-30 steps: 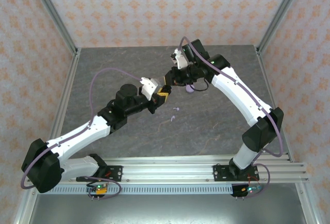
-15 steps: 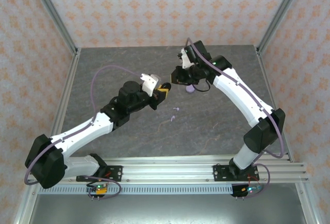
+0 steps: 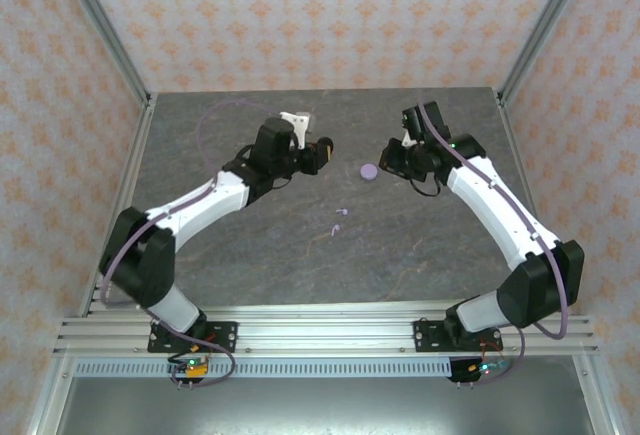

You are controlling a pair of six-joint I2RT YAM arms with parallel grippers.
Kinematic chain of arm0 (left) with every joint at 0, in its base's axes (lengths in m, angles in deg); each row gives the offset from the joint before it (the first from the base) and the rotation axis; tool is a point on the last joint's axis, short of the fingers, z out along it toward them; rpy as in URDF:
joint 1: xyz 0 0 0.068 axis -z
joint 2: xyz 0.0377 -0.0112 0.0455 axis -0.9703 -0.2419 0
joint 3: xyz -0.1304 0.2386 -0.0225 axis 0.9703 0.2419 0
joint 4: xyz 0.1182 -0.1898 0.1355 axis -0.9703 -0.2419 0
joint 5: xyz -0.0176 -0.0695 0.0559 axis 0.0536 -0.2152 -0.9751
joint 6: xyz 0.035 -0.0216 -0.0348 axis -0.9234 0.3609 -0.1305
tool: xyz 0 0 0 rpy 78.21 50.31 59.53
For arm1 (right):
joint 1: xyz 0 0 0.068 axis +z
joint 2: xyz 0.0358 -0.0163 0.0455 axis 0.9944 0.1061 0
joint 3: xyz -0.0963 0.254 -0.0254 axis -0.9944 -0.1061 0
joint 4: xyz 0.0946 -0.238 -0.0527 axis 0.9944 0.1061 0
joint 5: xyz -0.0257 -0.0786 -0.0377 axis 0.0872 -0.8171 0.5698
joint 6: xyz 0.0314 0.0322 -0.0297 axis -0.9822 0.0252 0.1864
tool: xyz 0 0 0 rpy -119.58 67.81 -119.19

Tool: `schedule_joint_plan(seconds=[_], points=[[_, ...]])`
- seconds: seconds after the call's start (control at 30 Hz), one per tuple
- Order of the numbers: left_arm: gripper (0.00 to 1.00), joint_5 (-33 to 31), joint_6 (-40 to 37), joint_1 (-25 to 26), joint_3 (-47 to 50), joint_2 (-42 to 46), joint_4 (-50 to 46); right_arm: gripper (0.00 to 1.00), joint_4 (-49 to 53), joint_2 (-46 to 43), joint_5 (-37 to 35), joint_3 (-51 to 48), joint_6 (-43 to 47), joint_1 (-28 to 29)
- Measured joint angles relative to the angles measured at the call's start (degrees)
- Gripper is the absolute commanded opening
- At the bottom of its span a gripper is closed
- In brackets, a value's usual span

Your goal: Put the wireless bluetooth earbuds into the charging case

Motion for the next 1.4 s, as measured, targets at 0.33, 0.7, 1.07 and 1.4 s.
schedule_joint_plan(seconds=[0.33, 0.7, 1.07, 1.4], points=[[0.09, 3.93, 5.7, -4.24, -18.78, -21.77, -7.32, 0.21, -2.38, -6.03, -4.59, -12.41, -0.02, 0.0], [0.09, 4.17, 6.86, -5.53, -36.39, -38.25, -14.49, 0.21, -4.7, -7.98, -4.59, -16.94, -0.98, 0.0], [0.12, 5.88, 7.41, -6.86, -48.24, -48.78, -17.57, 0.21, -5.01, -8.0, -4.33, -17.16, -1.53, 0.0], [0.37, 5.88, 7.5, -7.5, -55.06, -52.87, -20.0, 0.21, -4.98, -8.0, -4.35, -17.16, -1.55, 0.0]])
